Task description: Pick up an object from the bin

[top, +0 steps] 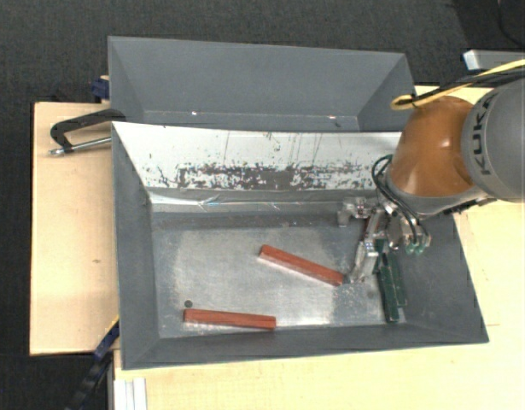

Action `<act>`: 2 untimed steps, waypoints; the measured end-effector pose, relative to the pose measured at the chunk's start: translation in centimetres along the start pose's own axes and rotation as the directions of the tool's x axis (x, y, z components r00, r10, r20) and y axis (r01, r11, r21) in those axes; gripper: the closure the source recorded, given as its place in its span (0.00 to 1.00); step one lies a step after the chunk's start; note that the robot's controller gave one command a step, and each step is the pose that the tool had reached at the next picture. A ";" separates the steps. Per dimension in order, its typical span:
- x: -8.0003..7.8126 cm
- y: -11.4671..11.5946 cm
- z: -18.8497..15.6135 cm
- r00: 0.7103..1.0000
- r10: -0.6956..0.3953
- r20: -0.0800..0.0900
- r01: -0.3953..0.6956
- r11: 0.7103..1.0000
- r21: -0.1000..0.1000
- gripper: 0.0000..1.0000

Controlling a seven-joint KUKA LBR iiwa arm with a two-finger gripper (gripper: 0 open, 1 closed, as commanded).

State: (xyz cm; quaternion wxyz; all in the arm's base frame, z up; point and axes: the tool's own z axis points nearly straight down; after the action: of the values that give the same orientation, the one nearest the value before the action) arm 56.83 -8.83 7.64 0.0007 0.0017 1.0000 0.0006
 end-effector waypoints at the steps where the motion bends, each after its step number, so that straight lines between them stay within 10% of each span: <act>1: 2.2 5.8 0.6 0.978 -0.209 -0.001 0.209 0.978 0.000 1.00; 2: 2.2 5.8 0.6 0.978 -0.210 -0.001 0.210 0.978 0.000 0.00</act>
Offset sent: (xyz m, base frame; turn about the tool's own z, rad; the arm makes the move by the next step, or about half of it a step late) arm 0.0000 0.0000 0.0000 0.0000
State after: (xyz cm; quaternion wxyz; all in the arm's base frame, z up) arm 54.64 -3.05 7.08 0.0005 -0.1040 0.9946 0.0004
